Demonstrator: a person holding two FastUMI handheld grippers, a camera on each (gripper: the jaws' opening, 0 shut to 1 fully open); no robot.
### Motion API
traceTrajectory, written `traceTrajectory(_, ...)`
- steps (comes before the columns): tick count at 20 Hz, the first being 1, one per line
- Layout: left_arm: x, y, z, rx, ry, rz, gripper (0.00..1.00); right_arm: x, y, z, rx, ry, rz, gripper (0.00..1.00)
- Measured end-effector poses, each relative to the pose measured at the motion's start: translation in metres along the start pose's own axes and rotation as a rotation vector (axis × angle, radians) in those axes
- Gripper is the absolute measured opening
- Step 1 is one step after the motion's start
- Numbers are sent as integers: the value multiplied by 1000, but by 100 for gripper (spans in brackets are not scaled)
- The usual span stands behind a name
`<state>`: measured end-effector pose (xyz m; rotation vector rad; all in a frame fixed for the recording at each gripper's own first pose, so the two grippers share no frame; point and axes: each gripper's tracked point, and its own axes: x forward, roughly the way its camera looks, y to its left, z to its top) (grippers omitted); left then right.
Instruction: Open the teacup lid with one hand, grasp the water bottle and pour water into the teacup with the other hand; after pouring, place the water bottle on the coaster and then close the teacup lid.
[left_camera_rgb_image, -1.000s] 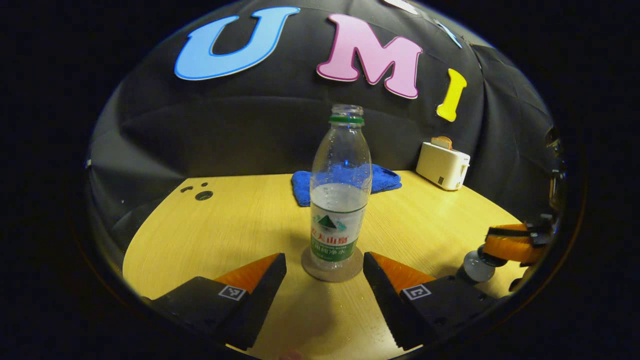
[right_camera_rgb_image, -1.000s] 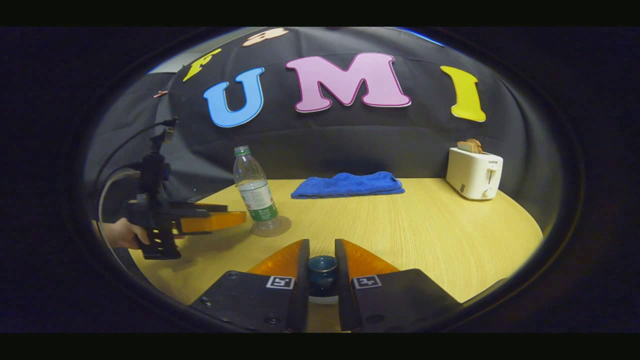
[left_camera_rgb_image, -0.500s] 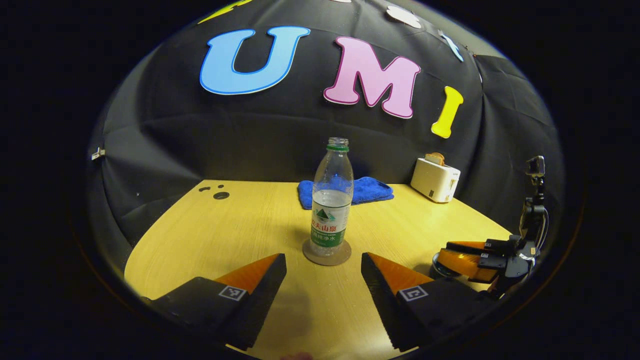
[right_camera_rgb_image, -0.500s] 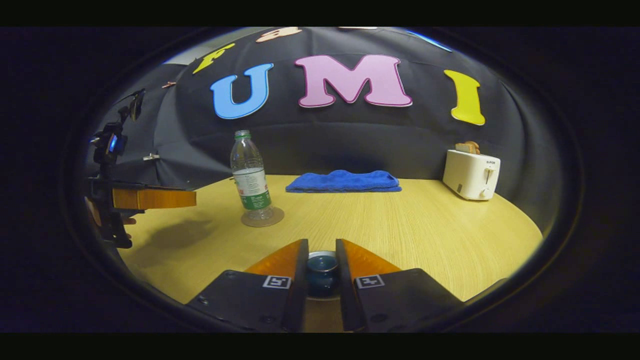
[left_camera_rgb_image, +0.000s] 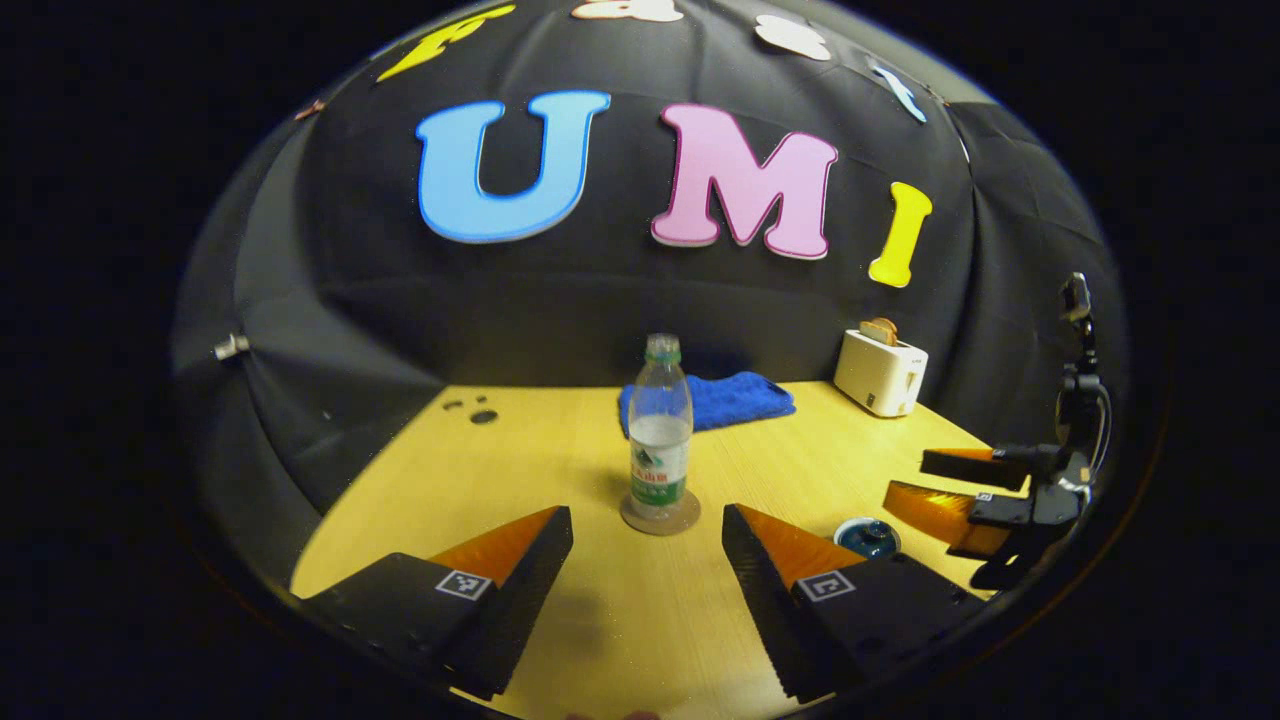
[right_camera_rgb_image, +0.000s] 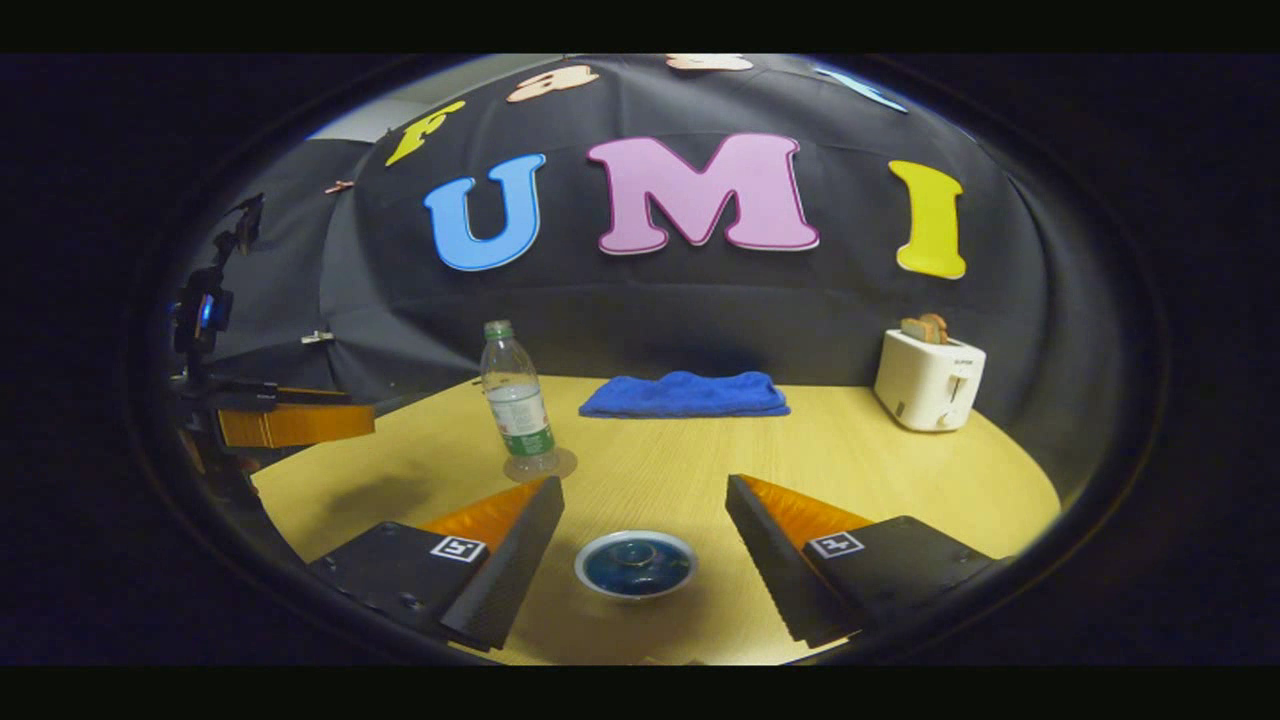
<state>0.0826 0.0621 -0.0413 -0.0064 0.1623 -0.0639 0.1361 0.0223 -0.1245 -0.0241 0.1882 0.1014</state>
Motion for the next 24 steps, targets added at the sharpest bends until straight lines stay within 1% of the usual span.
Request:
traceTrajectory(2, -28, -8, 46, 13, -88, 48, 95, -21, -3, 39, -30, -16, 4, 100)
traceTrajectory(3, -51, -16, 79, 13, -142, 63, 95, -34, -6, 61, -34, -36, 3, 100)
traceTrajectory(7, -105, -35, 138, -23, -237, 69, 95, -72, -12, 135, -18, -136, -10, 99)
traceTrajectory(8, -118, -31, 151, -14, -269, 106, 95, -81, -13, 150, -10, -160, -12, 100)
traceTrajectory(9, -133, -21, 162, 6, -305, 176, 94, -88, -12, 161, 4, -176, -10, 99)
traceTrajectory(10, -143, -15, 167, 22, -315, 247, 95, -96, -10, 168, 16, -189, -2, 99)
traceTrajectory(11, -158, -12, 168, 30, -322, 292, 95, -106, -9, 174, 17, -198, -4, 100)
traceTrajectory(12, -168, -21, 167, 26, -321, 295, 95, -116, -11, 177, 9, -206, -12, 99)
traceTrajectory(13, -173, -31, 162, 10, -308, 275, 99, -125, -12, 177, -7, -213, -25, 99)
traceTrajectory(14, -175, -44, 152, -20, -279, 249, 95, -132, -14, 175, -17, -216, -40, 99)
traceTrajectory(15, -176, -53, 139, -56, -246, 223, 95, -139, -11, 170, -17, -214, -46, 100)
traceTrajectory(17, -175, -58, 118, -127, -187, 191, 95, -149, -4, 159, -7, -198, -61, 99)
traceTrajectory(19, -178, -60, 100, -163, -127, 153, 95, -156, 6, 145, 3, -152, -68, 99)
traceTrajectory(22, -184, -47, 93, -147, -95, 133, 95, -165, 21, 146, 6, -135, -72, 100)
traceTrajectory(24, -186, -40, 98, -118, -104, 100, 95, -170, 29, 154, -13, -149, -83, 100)
